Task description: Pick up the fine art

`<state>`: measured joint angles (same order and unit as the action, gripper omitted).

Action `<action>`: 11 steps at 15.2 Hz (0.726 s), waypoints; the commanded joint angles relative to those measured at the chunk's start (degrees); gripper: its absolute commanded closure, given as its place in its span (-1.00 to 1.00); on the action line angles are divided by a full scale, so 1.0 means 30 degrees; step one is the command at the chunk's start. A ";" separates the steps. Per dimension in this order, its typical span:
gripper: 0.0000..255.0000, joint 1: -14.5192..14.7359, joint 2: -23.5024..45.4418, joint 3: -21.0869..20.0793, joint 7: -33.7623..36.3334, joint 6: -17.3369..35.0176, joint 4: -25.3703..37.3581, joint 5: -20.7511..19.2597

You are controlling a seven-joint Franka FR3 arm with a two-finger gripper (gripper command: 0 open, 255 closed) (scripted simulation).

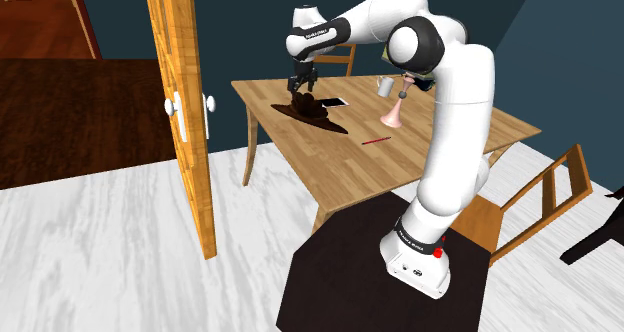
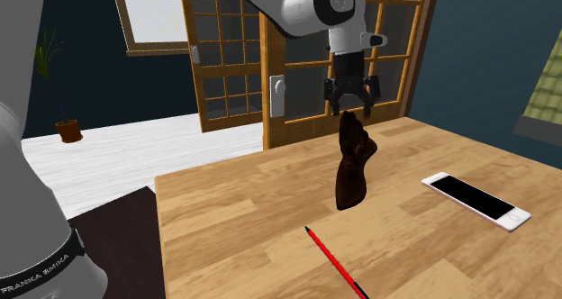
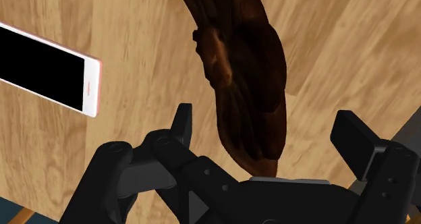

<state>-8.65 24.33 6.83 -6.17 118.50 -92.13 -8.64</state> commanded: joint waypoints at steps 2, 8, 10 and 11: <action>-1.00 -0.0032 0.0353 0.0007 0.0092 0.0758 -0.0402 -0.0020; 1.00 -0.0039 0.0325 0.0012 0.0088 0.0800 -0.0469 -0.0023; 1.00 -0.0039 0.0330 0.0011 0.0088 0.0799 -0.0464 -0.0023; 1.00 -0.0040 0.0330 0.0011 0.0088 0.0803 -0.0467 -0.0023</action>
<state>-8.76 25.28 6.85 -5.90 120.91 -93.50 -8.70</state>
